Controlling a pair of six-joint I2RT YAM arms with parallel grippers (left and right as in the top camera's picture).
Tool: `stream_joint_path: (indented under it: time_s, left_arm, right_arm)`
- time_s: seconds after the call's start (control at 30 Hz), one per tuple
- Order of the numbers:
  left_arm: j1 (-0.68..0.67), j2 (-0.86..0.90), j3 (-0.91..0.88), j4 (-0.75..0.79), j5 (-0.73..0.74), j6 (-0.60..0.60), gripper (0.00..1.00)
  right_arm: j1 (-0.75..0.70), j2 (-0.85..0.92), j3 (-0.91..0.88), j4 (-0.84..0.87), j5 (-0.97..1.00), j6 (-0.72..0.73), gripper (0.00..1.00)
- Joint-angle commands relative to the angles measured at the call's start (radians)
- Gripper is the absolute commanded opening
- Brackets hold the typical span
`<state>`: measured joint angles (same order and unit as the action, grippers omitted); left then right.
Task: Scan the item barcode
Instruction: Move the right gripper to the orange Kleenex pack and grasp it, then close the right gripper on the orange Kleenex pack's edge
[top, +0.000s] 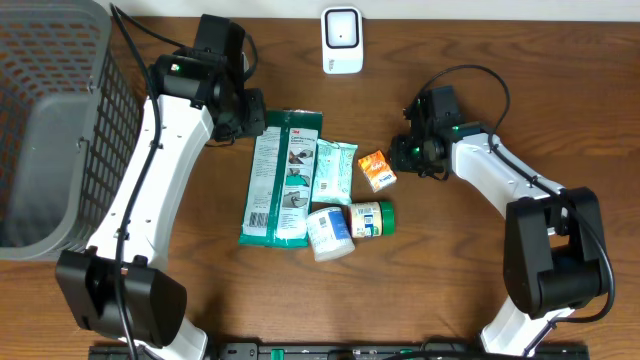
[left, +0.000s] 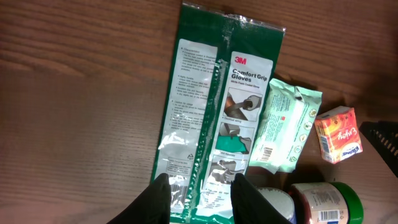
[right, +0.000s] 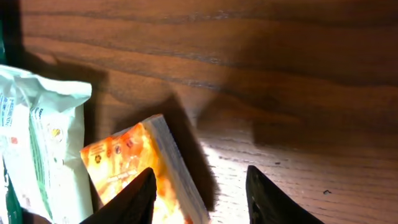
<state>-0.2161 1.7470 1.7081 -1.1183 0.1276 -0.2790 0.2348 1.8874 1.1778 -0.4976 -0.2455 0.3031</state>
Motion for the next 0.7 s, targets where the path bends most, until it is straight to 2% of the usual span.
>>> stream_joint_path:
  time_s: [0.0, 0.13, 0.23, 0.53, 0.67]
  left_arm:
    - [0.001, 0.006, 0.003, -0.002, -0.012, 0.020, 0.33]
    - [0.001, 0.006, 0.003, -0.002, -0.012, 0.020, 0.32]
    - [0.001, 0.006, 0.003, -0.002, -0.012, 0.020, 0.33]
    - [0.001, 0.006, 0.003, -0.003, -0.012, 0.020, 0.33]
    - [0.001, 0.006, 0.003, -0.003, -0.012, 0.020, 0.33]
  right_arm:
    - [0.010, -0.022, 0.007, -0.011, -0.060, -0.056, 0.42]
    - [0.034, -0.020, 0.003, -0.023, -0.080, -0.146, 0.43]
    - [0.048, -0.020, 0.003, -0.032, -0.077, -0.155, 0.43]
    - [0.049, -0.020, 0.003, -0.084, -0.100, -0.154, 0.30]
    - [0.048, -0.020, 0.003, -0.082, -0.106, -0.154, 0.36]
